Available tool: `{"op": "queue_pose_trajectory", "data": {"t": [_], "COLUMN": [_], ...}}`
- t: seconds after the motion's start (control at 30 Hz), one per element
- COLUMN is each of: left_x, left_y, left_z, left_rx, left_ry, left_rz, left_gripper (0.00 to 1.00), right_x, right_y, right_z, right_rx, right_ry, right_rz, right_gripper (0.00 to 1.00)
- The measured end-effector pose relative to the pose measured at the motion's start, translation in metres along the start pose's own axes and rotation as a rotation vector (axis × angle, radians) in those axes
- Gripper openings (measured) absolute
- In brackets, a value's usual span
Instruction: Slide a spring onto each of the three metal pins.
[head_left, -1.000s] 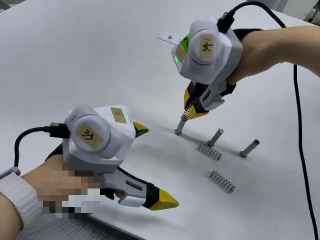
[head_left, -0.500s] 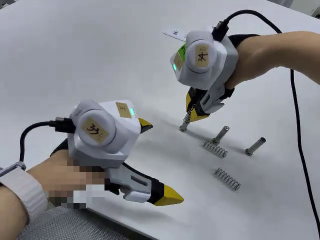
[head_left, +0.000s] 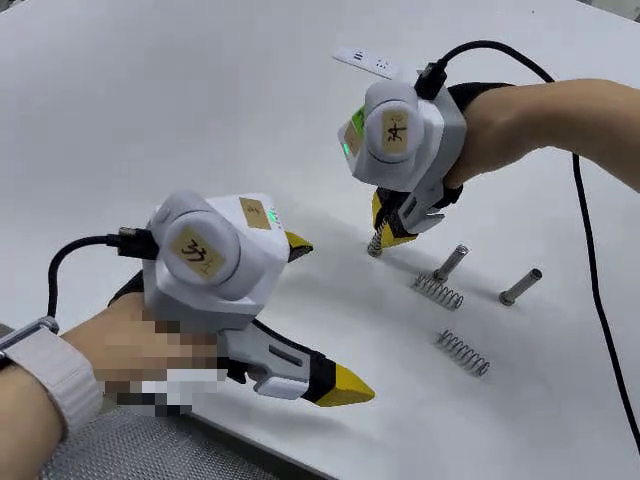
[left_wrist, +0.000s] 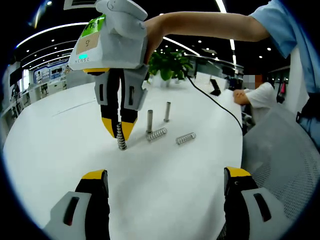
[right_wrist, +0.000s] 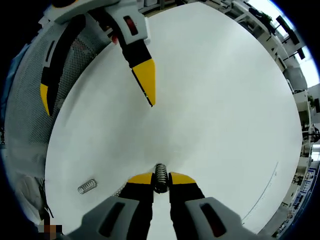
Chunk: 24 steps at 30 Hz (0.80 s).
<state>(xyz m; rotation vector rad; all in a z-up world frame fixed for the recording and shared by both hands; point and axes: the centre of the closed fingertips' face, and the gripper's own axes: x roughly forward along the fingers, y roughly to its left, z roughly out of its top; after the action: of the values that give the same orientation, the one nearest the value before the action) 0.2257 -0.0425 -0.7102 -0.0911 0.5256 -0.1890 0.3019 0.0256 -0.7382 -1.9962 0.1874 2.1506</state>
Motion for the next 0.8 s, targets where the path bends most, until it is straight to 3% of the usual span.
{"op": "queue_pose_trajectory", "data": {"t": [0.5, 0.63, 0.8], "left_x": [-0.001, -0.001, -0.001], "left_y": [0.000, 0.001, -0.001], "left_z": [0.000, 0.000, -0.001], "left_rx": [0.003, 0.002, 0.009], "left_ry": [-0.003, -0.006, 0.001], "left_rz": [0.002, 0.001, -0.002], "left_gripper": [0.98, 0.98, 0.98], "right_x": [0.000, -0.001, -0.003], "right_y": [0.003, 0.006, 0.001], "right_z": [0.005, 0.009, 0.011], "right_rx": [-0.008, 0.010, 0.021], "right_ry": [-0.022, -0.054, -0.093], "right_rz": [0.003, 0.021, -0.013], "right_gripper": [0.14, 0.24, 0.41]}}
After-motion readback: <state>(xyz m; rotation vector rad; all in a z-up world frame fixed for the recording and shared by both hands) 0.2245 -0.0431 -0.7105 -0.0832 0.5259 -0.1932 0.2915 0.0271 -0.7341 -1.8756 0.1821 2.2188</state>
